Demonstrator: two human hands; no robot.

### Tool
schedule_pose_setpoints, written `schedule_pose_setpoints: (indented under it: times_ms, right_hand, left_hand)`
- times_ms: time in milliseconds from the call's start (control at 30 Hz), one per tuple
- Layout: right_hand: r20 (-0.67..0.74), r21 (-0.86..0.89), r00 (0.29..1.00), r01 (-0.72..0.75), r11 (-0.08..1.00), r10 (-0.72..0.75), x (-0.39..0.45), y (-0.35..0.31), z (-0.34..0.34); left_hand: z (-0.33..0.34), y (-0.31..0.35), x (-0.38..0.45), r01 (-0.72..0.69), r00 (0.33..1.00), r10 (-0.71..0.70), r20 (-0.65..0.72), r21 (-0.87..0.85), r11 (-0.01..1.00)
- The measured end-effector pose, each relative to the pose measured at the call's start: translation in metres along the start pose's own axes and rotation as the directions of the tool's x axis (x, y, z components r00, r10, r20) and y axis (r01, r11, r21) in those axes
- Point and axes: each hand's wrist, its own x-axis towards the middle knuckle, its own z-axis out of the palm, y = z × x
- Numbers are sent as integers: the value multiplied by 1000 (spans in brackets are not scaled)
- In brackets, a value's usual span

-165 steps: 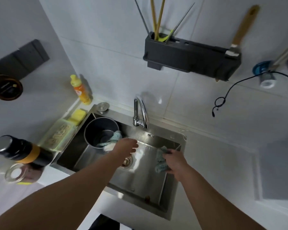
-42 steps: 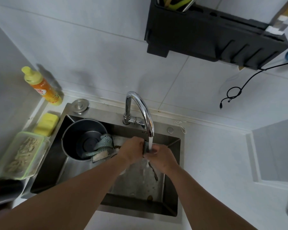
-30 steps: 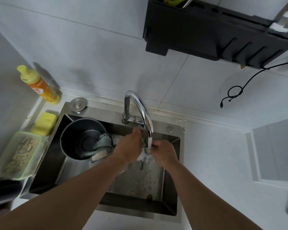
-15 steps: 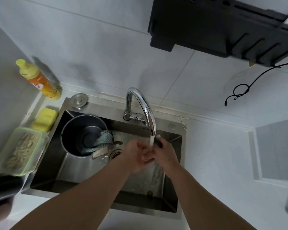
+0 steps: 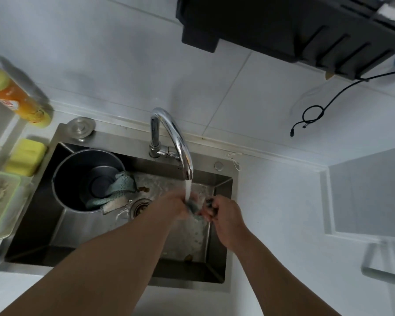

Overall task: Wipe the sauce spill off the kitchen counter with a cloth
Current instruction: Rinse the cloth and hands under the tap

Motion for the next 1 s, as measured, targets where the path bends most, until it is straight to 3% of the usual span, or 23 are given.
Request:
schedule_pose_setpoints:
  times_ms: [100, 167, 333, 433, 533, 600, 633, 667, 700, 733, 767, 800, 833, 900, 967, 1000]
  right_hand:
    - [105, 141, 994, -18, 990, 4, -10, -6, -22]
    - [96, 141, 995, -44, 989, 31, -12, -6, -32]
    - [-96, 191, 984, -131, 973, 151, 5, 0, -21]
    - [-159, 354, 952, -193, 915, 262, 26, 6, 10]
    - [23, 588, 948, -270, 763, 317, 38, 14, 46]
    - [119, 639, 953, -289, 713, 279, 37, 20, 63]
    - [155, 660, 950, -304, 687, 271, 35, 23, 69]
    - [200, 697, 944, -325, 640, 262, 34, 26, 70]
    - [204, 721, 944, -325, 612, 261, 36, 28, 74]
    - [203, 720, 942, -328, 612, 267, 36, 28, 73]
    - [195, 694, 937, -341, 634, 290, 36, 26, 76]
    - [150, 660, 927, -352, 663, 344, 40, 25, 77]
    - [78, 663, 913, -347, 663, 401, 46, 22, 79]
    - [-53, 721, 892, -277, 635, 449, 58, 17, 79]
    - [-75, 646, 903, -279, 710, 423, 60, 9, 79]
    - [-103, 587, 906, -278, 760, 411, 59, 5, 77]
  left_hand:
    - [0, 6, 10, 5, 998, -9, -64, -56, 998]
    - [-1, 6, 12, 39, 995, -51, -89, -135, 990]
    - [17, -1, 2, -133, 987, 151, 54, -253, 958]
    - [19, -12, -4, -161, 970, 218, 105, -392, 906]
    - [15, -35, -10, -278, 944, 312, 104, -255, 926]
    - [10, -43, -13, -388, 922, 388, 10, 67, 919]
    - [7, -42, -11, -414, 899, 436, -29, 267, 870]
    - [3, -38, -10, -418, 864, 502, -30, 514, 749]
    - [-4, -32, -7, -376, 822, 569, -10, 741, 557]
    - [-10, -26, -4, -277, 774, 633, 37, 917, 285]
    - [-19, -20, 0, -206, 747, 662, 67, 969, 134]
    - [-26, -16, 1, -156, 752, 654, 82, 986, 55]
    - [-29, -12, 1, -210, 758, 652, 29, 957, 201]
    - [-32, -8, -5, -351, 809, 576, -120, 688, 636]
    - [-30, -11, -18, -262, 936, 316, -156, 293, 920]
    - [-28, -16, -25, -154, 979, 170, -114, 137, 979]
